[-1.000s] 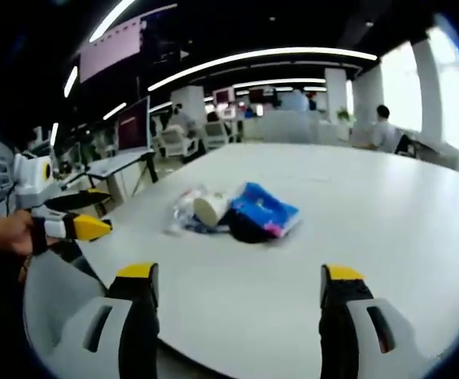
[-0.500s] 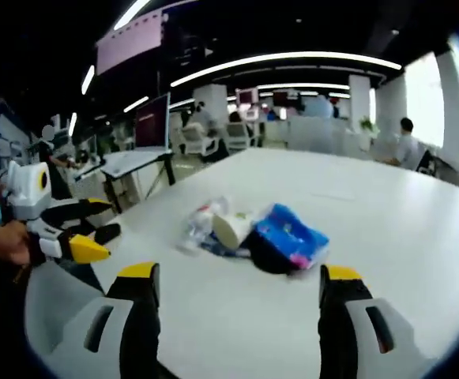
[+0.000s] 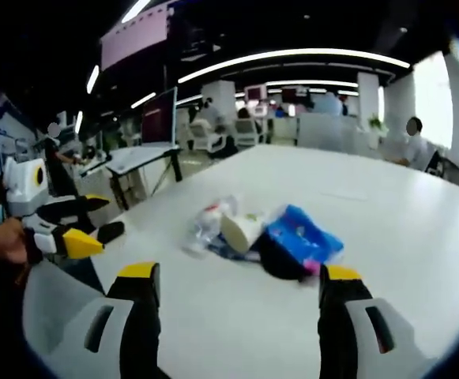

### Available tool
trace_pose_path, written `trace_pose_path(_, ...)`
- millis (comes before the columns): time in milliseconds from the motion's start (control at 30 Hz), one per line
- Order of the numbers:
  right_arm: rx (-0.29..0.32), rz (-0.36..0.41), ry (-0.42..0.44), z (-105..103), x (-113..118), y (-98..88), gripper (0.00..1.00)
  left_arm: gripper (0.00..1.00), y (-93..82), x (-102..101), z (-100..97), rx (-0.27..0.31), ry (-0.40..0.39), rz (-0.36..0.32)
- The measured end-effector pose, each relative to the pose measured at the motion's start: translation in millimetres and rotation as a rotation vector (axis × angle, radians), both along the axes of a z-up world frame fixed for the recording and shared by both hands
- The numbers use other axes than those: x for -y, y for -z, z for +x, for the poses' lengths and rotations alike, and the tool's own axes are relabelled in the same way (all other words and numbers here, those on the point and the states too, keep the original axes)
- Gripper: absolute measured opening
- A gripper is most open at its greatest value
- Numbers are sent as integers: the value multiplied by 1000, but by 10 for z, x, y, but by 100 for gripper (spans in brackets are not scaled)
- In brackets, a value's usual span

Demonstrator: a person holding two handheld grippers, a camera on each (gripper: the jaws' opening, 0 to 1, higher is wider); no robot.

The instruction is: Arrange the tabletop items into an orderly group along one side of the table until the central work area is clear of visible clutter.

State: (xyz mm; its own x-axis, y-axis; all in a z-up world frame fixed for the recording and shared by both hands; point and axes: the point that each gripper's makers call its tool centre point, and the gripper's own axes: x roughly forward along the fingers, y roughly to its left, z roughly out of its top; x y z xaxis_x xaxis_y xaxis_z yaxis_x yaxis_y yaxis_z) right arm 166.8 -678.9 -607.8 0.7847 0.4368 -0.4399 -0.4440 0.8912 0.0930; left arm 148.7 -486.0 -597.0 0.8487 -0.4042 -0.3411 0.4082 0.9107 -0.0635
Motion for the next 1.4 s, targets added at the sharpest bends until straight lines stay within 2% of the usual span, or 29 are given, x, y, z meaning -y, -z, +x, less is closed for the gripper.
trace_pose_path(300, -1, -10, -30, 123, -160, 1, 79, 92, -2, -89, 19, -6, -23, -14)
trace_pose_path(667, -15, -39, -88, 249, -393, 86, 79, 92, -26, -146, 47, -4, -28, -30)
trace_pose_path(1100, -51, -64, -145, 372, -606, 166, 78, 92, -52, -237, 83, -9, -71, -67)
trace_pose_path(1400, -52, -50, -172, 521, -771, 173, 77, 91, -66, -255, 71, -3, -80, -80)
